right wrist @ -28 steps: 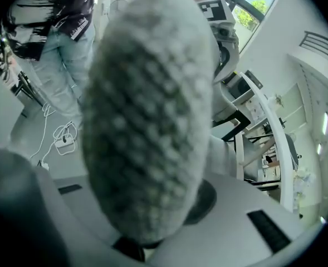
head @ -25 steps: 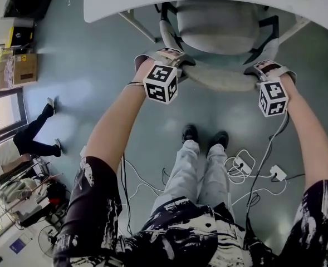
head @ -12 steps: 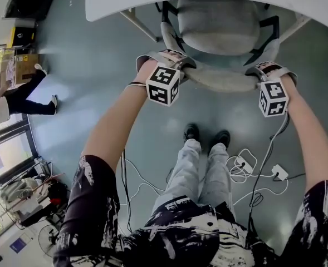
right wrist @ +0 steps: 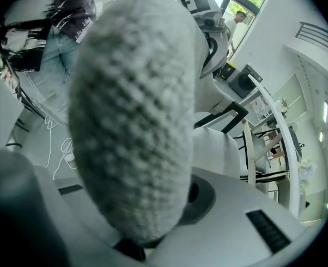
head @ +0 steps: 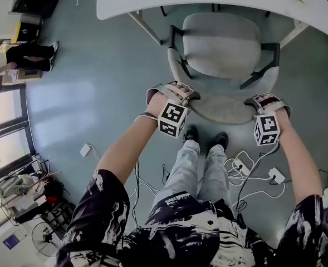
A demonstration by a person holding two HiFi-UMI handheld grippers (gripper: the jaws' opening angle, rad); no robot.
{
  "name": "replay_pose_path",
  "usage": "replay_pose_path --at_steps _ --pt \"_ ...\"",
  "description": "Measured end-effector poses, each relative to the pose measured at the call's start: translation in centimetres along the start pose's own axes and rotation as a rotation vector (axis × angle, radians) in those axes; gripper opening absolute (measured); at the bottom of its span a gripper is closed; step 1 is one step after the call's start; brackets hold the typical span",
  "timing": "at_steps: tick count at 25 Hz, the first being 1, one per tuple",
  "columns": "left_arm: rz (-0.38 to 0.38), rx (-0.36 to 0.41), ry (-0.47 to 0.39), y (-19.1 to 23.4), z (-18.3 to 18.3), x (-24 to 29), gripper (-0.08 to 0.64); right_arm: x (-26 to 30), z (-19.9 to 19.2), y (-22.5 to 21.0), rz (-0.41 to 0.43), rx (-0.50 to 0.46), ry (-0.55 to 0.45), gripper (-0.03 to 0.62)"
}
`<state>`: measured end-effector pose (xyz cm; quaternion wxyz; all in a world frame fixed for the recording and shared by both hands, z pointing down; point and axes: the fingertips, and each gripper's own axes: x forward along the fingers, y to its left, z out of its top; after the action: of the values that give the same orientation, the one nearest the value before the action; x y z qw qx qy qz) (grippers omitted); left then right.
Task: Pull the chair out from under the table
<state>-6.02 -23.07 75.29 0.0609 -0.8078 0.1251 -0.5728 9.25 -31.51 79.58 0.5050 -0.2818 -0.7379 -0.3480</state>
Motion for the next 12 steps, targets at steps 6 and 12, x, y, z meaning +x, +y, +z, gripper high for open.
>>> replay_pose_path --at_steps 6,12 --pt "0.009 -0.027 0.0 -5.9 4.0 -0.5 0.066 -1.0 2.2 6.6 0.006 -0.013 0.003 0.061" --pt "-0.008 -0.042 0.018 -10.9 6.6 -0.6 0.066 -1.6 3.9 11.5 0.0 -0.025 0.012 0.063"
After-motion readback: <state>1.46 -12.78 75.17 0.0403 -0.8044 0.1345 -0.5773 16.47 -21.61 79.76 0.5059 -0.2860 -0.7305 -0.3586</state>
